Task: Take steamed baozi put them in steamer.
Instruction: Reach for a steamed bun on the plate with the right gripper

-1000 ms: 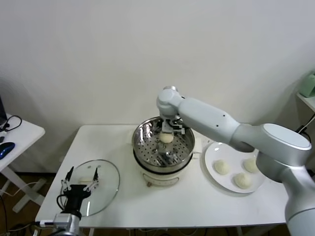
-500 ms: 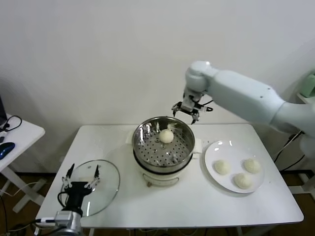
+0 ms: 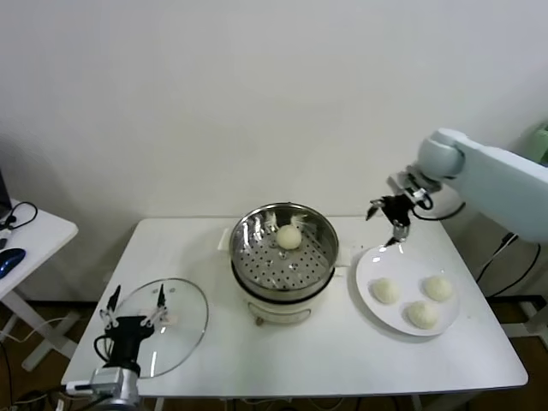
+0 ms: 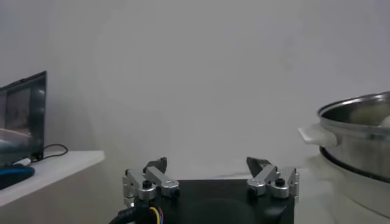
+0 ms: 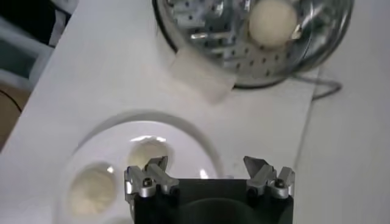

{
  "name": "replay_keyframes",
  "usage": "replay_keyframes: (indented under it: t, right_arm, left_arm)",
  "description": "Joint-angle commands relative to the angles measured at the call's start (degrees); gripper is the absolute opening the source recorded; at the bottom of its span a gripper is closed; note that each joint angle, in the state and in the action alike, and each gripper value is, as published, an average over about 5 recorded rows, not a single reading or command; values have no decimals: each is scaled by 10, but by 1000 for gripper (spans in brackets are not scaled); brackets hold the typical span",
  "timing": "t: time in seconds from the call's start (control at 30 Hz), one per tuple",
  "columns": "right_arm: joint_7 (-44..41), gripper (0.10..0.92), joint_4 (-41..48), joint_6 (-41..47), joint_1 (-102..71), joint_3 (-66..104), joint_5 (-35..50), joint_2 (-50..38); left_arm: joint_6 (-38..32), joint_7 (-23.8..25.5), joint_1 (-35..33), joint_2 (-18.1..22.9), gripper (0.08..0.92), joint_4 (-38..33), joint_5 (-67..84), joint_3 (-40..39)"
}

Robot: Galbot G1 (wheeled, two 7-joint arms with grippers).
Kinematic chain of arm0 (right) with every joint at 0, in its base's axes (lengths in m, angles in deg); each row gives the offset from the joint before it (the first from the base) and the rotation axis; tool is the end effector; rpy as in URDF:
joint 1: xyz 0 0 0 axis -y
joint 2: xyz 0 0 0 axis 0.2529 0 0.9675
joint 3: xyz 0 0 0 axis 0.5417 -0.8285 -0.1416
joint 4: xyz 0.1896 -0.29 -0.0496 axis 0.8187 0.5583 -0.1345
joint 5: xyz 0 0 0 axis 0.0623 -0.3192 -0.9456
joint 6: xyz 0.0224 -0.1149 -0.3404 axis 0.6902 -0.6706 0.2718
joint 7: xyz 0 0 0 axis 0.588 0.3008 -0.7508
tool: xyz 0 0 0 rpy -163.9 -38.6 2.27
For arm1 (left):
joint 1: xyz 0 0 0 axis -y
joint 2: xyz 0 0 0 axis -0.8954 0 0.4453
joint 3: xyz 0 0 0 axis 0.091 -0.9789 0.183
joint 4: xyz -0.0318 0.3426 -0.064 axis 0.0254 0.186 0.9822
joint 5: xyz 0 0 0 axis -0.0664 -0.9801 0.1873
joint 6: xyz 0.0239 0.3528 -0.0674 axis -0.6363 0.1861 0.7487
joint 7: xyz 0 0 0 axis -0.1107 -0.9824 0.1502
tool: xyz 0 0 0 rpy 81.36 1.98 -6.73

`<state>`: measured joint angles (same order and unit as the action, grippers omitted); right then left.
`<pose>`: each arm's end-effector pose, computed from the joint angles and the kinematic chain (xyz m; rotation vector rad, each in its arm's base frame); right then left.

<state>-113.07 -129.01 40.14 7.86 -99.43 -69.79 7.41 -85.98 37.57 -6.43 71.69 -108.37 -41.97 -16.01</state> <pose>0.5693 -0.1635 -0.0964 1.4789 -1.3474 1.3818 0.1690 0.0679 -0.3209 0.2469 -3.0267 -0.2925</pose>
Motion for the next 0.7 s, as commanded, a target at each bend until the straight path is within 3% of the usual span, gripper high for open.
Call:
replay_keyframes:
  t: [0.03,0.7]
  right_arm:
    - [16,823,7,41,-151,78,-30,-53]
    - [44,823,81,29,-227,137,-77,34]
  left_arm:
    - [2,-10,1,0,823,1,1,0]
    - [4,-8,0,3,823,11,0,-2]
